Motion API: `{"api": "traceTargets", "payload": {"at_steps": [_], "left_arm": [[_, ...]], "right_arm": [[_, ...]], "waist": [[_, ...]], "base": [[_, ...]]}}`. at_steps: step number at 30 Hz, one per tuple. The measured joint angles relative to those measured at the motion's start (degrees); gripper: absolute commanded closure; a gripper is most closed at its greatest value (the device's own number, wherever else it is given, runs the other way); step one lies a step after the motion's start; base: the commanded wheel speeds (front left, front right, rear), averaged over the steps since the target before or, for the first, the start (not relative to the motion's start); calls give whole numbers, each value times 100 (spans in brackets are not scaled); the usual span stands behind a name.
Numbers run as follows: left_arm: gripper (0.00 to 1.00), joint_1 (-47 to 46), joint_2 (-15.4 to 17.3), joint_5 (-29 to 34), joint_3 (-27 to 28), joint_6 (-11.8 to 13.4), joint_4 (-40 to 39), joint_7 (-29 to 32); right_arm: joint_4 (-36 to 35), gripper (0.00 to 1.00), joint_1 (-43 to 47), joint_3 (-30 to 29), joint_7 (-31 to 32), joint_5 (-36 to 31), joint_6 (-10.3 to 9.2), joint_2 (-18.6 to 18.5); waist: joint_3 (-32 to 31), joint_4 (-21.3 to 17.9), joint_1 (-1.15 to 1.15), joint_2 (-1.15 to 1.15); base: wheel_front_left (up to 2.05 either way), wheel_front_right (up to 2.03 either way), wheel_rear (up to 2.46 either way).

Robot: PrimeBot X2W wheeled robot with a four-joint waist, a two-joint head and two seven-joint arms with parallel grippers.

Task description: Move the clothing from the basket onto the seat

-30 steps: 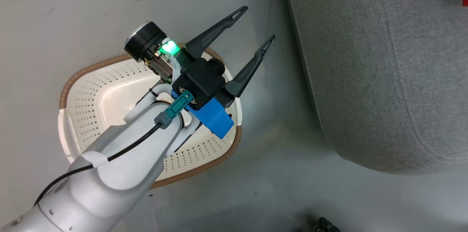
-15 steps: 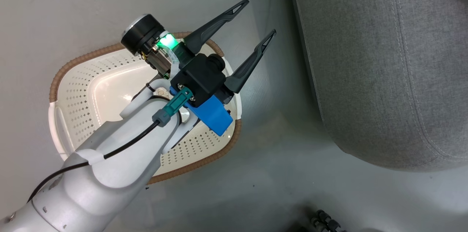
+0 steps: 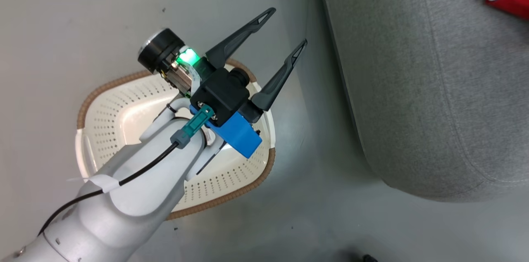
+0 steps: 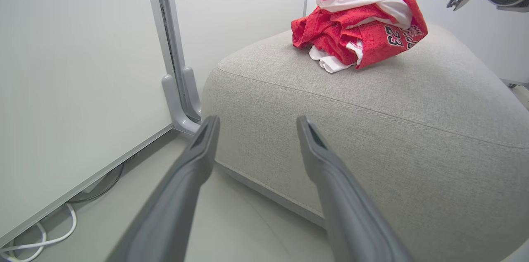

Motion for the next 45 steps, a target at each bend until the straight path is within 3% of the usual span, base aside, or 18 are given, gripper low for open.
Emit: {"api": "traceTargets", "payload": {"at_steps": [11, 21, 30, 45], "left_arm": [[0, 693, -182, -271, 350, 298, 207, -198], [0, 1682, -255, -74, 1569, 573, -378, -205], [0, 2604, -453, 156, 2817, 564, -583, -207], [0, 3782, -1017, 603, 4180, 156, -497, -212]], "right_arm": [[-1723, 0, 1600, 327, -1, -261, 0, 520], [-2463, 0, 2547, 962, 0, -156, 0, 946], [-2535, 0, 3037, 1374, 0, -13, 0, 1222], [-2570, 0, 3799, 1692, 0, 19, 0, 1497]], "waist": [[-1004, 130, -1, 0], [-1769, 581, -1, 0], [-2318, 1129, -1, 0], [-3004, 1828, -1, 0]], "base": [[0, 0, 0], [0, 0, 0], [0, 0, 0], [0, 0, 0]]}}
